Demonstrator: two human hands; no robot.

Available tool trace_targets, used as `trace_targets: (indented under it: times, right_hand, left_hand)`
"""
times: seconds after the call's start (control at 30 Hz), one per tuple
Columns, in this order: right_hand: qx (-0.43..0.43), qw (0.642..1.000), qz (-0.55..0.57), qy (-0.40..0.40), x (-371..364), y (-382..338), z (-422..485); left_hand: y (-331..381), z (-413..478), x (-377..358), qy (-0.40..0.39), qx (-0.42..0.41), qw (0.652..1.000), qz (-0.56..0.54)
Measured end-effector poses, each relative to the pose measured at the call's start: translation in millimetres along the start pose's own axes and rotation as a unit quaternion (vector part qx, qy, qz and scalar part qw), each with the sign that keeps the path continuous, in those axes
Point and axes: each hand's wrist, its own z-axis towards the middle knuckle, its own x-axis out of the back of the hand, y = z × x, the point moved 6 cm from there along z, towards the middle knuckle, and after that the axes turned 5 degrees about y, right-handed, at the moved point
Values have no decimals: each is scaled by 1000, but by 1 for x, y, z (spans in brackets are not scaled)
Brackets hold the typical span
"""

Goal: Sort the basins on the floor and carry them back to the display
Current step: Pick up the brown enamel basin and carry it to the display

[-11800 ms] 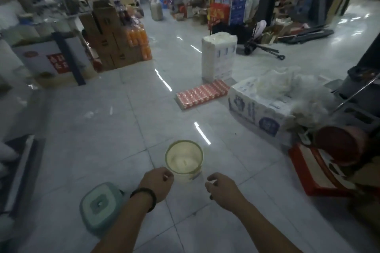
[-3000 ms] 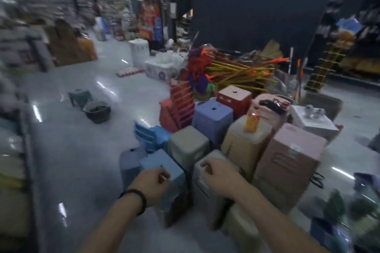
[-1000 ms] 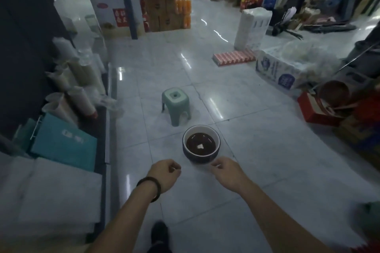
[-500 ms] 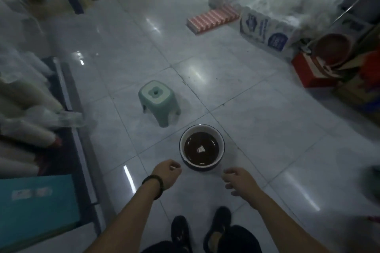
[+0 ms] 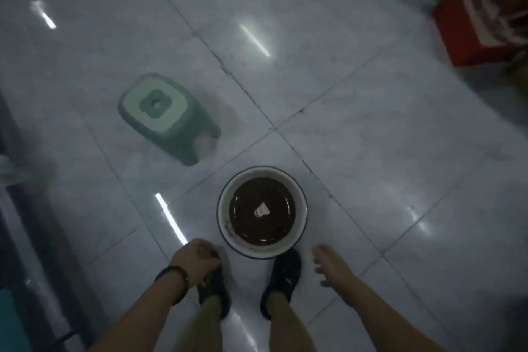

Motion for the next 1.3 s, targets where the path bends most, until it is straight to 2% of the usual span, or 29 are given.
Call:
trace_targets:
  times: [0.07, 0.17, 0.27, 0.37, 0.43, 0.5, 0.57, 0.63, 0.8, 1.07, 1.17, 1.3]
  right_hand:
    - [-30, 999, 27, 27, -6, 8, 58]
    - [-10, 999, 3, 51, -24, 6, 146]
    - [28, 998, 15, 57, -41, 4, 227]
    - [54, 994, 59, 72, -54, 18, 292]
    - [41, 991, 109, 71, -62, 33, 318]
    - [-7, 981, 186, 51, -71, 52, 338]
    - [-54, 964, 259, 35, -76, 64, 348]
    - [-53, 948, 315, 13, -78, 70, 354]
    - [-74, 909, 410, 1, -84, 66, 344]
    - [-109, 908, 404, -16, -23, 82, 224]
    - [-126, 891, 436, 16, 9, 91, 149]
    - [-91, 862, 494, 71, 69, 78, 28]
  left_hand:
    - [6, 59, -18, 28, -19, 999, 21]
    - [14, 154, -44, 24, -18, 1000, 6]
    - [2, 249, -64, -34, 27, 999, 16]
    - [-21, 312, -87, -126, 83, 985, -84]
    - [-30, 340, -94, -139, 65, 977, -146]
    - [-39, 359, -100, -161, 45, 962, -217]
    - [-44, 372, -102, -167, 55, 941, -288]
    - [-47, 378, -109, -156, 69, 937, -306]
    - [-44, 369, -115, -120, 77, 942, -303]
    - [1, 249, -85, -146, 56, 963, -218]
    - [50, 187, -78, -140, 42, 967, -208]
    - [148, 75, -67, -169, -7, 974, -149]
